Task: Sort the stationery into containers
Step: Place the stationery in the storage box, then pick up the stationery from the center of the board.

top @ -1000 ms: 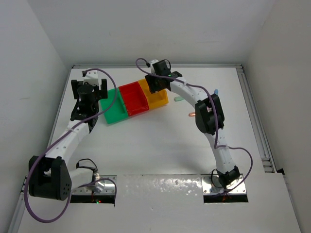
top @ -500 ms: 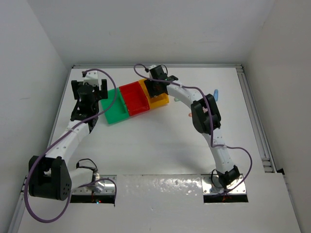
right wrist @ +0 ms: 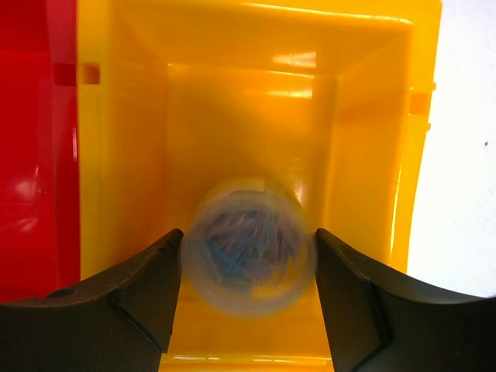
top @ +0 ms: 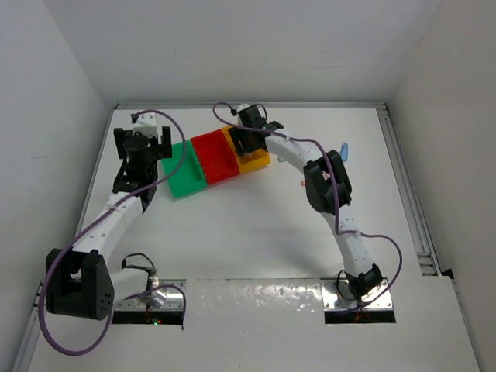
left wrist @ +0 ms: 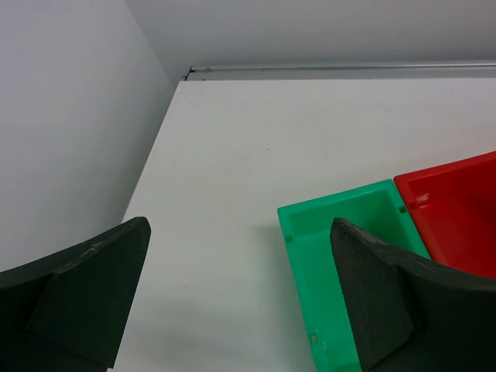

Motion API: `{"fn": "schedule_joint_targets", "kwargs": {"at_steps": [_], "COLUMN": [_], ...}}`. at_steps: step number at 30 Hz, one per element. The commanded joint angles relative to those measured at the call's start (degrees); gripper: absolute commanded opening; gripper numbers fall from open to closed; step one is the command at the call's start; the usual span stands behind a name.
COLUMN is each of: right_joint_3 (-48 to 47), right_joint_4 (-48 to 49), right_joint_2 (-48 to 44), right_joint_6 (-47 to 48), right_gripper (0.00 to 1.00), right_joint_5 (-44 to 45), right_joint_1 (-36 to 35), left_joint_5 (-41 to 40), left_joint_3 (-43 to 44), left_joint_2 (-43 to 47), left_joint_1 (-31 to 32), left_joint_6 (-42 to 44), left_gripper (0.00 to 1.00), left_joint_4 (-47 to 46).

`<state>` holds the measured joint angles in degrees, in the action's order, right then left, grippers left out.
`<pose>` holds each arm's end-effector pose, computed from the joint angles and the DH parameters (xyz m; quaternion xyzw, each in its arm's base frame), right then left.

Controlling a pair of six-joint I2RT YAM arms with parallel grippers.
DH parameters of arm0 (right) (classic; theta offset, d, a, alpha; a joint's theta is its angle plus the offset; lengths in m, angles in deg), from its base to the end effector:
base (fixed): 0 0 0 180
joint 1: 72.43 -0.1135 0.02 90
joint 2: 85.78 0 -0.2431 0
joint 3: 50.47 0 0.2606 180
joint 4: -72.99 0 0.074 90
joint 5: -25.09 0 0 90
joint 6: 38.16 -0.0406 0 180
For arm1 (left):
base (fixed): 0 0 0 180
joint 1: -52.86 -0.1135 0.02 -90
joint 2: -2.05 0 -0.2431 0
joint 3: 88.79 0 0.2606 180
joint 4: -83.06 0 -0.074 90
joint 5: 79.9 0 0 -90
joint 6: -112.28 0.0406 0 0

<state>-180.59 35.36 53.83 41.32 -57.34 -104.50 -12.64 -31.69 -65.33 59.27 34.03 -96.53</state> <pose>0.4604 0.2821 0.1443 -0.1499 0.9169 0.0752 0.3621 0.2924 -0.0171 0.2707 -0.0051 0.7652 0.1808 0.6179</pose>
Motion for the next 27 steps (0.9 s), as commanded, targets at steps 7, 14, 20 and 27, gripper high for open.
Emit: {"fn": "schedule_joint_targets", "kwargs": {"at_steps": [7, 14, 20, 27], "right_joint_3": [-0.6, -0.3, 2.6, 10.4], "right_joint_4": [4.6, 4.9, 4.5, -5.6], "right_joint_2": [-4.1, -9.6, -18.4, -29.1], "right_joint_6": [0.9, 1.1, 2.5, -2.3], "right_gripper": [0.70, 0.70, 0.70, 0.26], "right_joint_5": [0.6, 0.4, 1.1, -6.2], "right_joint_1": [-1.0, -1.5, -1.2, 8.0], "left_joint_5": [1.3, 2.6, 6.9, 14.0], "left_joint_3": [0.1, 0.4, 0.8, 2.6], "left_joint_2": [1.5, 1.6, 1.7, 1.4], "left_joint_1": [0.6, 1.1, 1.8, 2.9], "left_joint_6": [-0.2, 0.5, 1.3, 2.7], "left_gripper": [1.00, 1.00, 1.00, 1.00], "left_joint_4": [-2.9, -2.7, -2.1, 0.7]}}
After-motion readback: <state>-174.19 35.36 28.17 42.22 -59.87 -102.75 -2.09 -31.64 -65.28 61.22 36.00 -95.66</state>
